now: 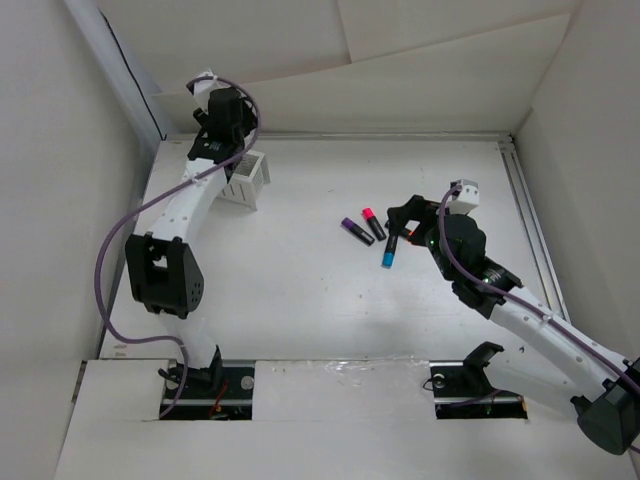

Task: Sort the stationery into containers
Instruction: Place the stationery in the storage box.

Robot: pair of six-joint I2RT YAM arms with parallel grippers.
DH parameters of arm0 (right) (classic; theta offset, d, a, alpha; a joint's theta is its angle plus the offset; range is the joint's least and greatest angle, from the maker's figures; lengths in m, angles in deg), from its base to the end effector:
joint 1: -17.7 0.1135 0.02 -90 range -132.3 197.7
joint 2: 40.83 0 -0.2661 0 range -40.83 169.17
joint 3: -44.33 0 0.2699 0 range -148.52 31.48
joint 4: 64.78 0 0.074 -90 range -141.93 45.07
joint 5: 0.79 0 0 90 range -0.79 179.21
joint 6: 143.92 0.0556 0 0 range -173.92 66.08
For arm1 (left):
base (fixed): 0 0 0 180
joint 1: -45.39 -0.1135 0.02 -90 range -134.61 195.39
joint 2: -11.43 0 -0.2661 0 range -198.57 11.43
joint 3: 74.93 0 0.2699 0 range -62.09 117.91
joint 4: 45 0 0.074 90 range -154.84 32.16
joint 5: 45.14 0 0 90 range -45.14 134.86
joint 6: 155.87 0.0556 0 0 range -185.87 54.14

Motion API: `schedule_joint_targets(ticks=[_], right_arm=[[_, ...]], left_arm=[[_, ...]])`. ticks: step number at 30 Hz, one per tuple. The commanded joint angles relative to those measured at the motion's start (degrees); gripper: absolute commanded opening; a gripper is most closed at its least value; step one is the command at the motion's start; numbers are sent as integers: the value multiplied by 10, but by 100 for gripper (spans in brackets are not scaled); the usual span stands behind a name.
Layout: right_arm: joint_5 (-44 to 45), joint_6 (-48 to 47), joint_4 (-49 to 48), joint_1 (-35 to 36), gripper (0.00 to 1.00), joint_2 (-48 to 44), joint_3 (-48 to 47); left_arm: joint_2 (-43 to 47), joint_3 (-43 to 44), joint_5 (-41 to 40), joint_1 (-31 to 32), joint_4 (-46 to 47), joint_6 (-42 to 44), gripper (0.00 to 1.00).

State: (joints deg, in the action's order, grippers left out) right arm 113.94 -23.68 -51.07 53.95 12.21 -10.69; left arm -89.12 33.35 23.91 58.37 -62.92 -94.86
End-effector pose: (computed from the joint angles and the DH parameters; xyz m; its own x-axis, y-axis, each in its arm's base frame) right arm 0.2167 0.1300 0.3101 -0.2458 0.3870 -0.8887 -0.0961 0.9026 0.4196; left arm 0.4528 -0.0840 0.3891 -0.0863 -0.4446 -0.8916 -0.2000 0.8844 -0.4217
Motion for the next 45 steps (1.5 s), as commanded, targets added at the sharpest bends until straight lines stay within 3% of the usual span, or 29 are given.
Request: schedule_joint_targets(ticks=[1,9,29,32,37,39,43,45], right_arm=[[-10,-2,-25,8,99,-12,-5],[-15,-2,-25,8,99,1,-10],[-15,-2,-25,8,99,6,-10],[-15,-2,-25,8,99,6,-10],[-15,-2,-25,8,99,6,-10],[-15,-2,-25,8,99,6,-10],[-15,-2,-25,8,99,6,-10],[-4,-2,-25,8,99,6,-10]], left_arm=[[-22,68,-4,-42,-41,25,34],[-90,121,-27,-94,-94,54,34],[-141,109,-23,-95,-99,70,39],[-141,109,-23,-95,-99,70,45],[-134,109,-28,-95,-106,65,69],[-124,103,-28,-95,-106,65,74],[-81,81,4,-95,-85,60,74],[-49,72,15,-89,-67,60,69]])
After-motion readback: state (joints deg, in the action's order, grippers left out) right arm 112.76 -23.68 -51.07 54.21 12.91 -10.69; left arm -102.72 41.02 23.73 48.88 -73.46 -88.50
